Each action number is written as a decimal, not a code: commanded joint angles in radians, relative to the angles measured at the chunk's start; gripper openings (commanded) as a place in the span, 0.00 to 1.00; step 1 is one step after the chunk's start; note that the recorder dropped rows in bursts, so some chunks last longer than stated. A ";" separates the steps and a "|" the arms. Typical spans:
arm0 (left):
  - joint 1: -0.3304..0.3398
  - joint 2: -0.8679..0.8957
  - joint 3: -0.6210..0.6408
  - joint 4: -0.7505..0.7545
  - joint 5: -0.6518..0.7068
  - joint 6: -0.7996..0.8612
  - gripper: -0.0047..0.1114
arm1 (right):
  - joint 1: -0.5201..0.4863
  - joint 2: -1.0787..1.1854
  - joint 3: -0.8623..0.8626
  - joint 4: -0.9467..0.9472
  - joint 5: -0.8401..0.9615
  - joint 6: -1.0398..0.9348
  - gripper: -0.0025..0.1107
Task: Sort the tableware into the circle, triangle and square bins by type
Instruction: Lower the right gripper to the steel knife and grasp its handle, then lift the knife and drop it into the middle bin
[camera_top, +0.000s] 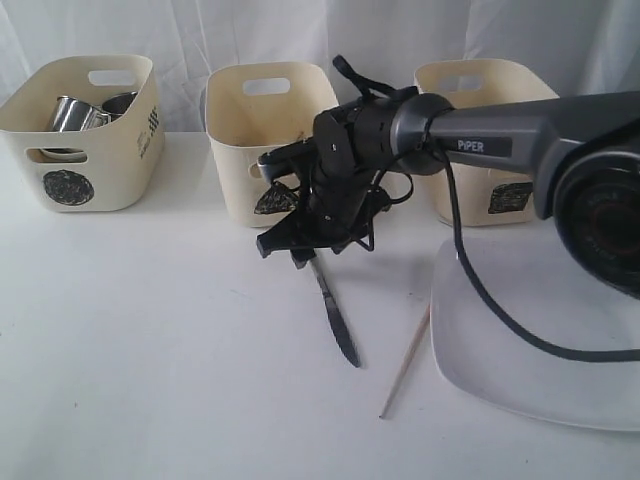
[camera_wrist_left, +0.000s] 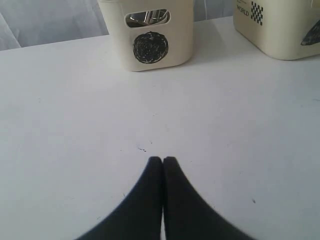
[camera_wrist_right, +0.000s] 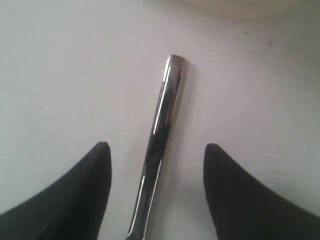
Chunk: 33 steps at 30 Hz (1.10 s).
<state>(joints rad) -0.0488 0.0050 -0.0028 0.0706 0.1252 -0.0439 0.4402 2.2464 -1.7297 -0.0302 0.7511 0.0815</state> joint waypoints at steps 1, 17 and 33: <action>0.001 -0.005 0.003 -0.006 0.002 -0.003 0.04 | -0.002 0.034 -0.037 -0.009 0.041 0.002 0.49; 0.001 -0.005 0.003 -0.006 0.002 -0.003 0.04 | -0.002 0.084 -0.039 0.013 0.098 0.002 0.10; 0.001 -0.005 0.003 -0.006 0.002 -0.003 0.04 | -0.005 -0.213 0.324 0.336 -0.290 -0.187 0.02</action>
<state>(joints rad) -0.0488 0.0050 -0.0028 0.0706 0.1252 -0.0439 0.4402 2.1389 -1.5004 0.1925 0.6165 -0.0197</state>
